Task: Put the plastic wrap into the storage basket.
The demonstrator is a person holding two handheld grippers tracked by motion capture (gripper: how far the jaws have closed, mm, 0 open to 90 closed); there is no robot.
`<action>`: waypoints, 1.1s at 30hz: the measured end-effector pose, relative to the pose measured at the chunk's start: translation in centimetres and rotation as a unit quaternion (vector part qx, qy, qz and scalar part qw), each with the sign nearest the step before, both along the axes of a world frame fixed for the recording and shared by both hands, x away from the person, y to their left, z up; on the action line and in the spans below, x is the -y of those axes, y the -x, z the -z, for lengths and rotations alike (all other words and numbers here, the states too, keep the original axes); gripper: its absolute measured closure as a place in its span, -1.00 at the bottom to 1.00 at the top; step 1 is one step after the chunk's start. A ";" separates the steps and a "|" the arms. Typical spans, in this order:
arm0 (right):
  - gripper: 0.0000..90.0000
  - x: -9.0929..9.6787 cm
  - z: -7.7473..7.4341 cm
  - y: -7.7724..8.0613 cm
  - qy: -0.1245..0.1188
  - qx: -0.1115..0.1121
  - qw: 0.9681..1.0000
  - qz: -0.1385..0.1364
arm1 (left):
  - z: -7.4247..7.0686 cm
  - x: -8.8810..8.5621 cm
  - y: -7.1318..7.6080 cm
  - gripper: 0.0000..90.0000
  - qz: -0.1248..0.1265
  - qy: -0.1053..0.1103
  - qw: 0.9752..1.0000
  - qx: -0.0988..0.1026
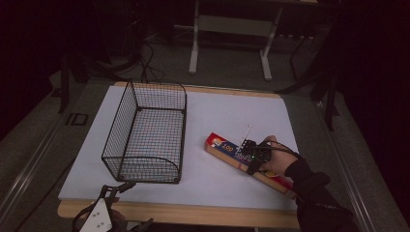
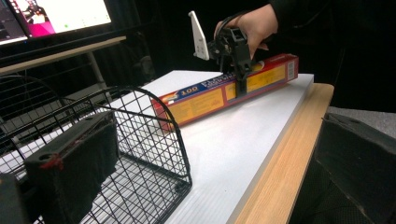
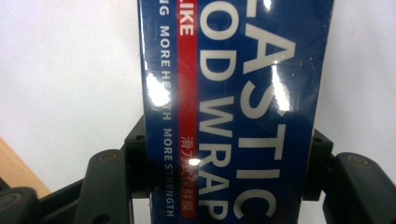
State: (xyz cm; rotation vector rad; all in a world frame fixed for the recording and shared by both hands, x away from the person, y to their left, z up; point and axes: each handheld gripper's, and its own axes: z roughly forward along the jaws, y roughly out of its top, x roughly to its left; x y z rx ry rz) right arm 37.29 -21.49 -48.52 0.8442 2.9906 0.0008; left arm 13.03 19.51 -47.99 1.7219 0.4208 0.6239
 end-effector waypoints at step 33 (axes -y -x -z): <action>-0.11 -2.4 -9.3 -0.9 -0.090 0.082 0.968 0.219 | 0.0 0.0 0.0 -0.99 -0.002 0.001 1.000 0.000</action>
